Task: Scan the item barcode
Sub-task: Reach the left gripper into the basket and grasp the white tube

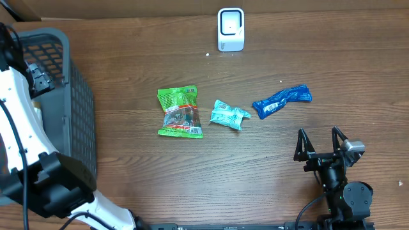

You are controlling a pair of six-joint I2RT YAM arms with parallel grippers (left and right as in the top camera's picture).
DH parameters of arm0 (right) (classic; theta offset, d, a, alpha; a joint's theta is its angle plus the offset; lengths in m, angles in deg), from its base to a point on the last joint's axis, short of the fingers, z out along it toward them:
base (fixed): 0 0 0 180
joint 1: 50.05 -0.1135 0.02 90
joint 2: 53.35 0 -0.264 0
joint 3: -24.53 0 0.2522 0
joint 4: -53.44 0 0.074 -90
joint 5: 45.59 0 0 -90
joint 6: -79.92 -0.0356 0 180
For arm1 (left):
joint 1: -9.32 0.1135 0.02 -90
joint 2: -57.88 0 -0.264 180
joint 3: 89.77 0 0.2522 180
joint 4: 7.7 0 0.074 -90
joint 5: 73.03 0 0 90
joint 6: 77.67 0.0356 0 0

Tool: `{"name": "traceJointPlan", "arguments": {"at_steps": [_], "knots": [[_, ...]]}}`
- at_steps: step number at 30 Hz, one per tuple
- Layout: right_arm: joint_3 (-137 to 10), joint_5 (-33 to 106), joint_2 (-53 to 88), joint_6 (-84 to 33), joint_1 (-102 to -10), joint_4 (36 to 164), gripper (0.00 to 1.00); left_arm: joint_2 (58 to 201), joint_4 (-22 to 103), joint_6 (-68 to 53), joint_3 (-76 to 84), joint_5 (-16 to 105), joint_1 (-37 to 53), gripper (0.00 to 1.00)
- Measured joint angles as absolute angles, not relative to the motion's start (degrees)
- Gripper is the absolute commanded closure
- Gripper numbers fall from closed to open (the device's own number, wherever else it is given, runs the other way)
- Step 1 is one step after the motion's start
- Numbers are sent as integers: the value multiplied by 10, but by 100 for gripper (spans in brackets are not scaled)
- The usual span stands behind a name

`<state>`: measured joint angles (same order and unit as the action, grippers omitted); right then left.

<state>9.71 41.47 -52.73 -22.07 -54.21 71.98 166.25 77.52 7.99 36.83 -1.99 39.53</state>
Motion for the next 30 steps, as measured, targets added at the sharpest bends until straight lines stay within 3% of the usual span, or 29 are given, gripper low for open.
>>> {"name": "traceJointPlan", "arguments": {"at_steps": [13,21,30], "knots": [[97,415,-527,-221,-542,720,0,1792,746,199,368,-3,489,18],[97,415,-527,-221,-542,720,0,1857,714,230,368,27,491,22],[97,415,-527,-221,-542,720,0,1900,700,233,372,19,491,36]]}}
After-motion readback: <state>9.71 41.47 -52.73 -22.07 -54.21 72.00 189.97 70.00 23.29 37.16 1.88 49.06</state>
